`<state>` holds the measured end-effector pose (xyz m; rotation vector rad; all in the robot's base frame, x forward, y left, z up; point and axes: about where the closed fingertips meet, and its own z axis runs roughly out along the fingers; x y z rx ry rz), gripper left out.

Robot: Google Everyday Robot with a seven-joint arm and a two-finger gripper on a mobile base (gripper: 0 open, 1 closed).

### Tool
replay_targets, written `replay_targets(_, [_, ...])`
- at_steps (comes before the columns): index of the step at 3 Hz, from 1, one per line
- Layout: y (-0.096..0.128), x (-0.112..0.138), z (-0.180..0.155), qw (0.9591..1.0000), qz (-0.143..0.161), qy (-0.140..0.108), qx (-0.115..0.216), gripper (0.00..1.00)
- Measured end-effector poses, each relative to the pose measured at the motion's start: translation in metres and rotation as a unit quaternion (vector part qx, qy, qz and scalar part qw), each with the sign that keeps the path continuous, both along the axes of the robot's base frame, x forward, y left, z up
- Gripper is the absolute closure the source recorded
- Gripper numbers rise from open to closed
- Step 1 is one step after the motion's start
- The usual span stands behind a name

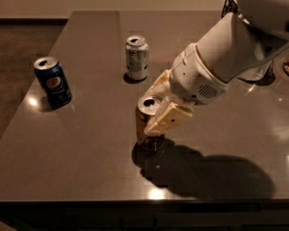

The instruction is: Move orange can near pepsi can

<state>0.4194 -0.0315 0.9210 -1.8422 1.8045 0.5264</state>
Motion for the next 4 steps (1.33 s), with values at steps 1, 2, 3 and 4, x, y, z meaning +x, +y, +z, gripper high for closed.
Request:
replay_targets(1, [0.013, 0.014, 0.015, 0.9999, 0.000, -0.010, 0.001, 0.87])
replay_targets(2, [0.039, 0.051, 0.034, 0.9997, -0.009, -0.023, 0.002, 1.00])
replay_targets(3, [0.063, 0.077, 0.042, 0.9995, -0.023, -0.020, 0.005, 1.00])
replay_targets(4, [0.089, 0.094, 0.041, 0.9991, -0.041, -0.011, 0.003, 1.00])
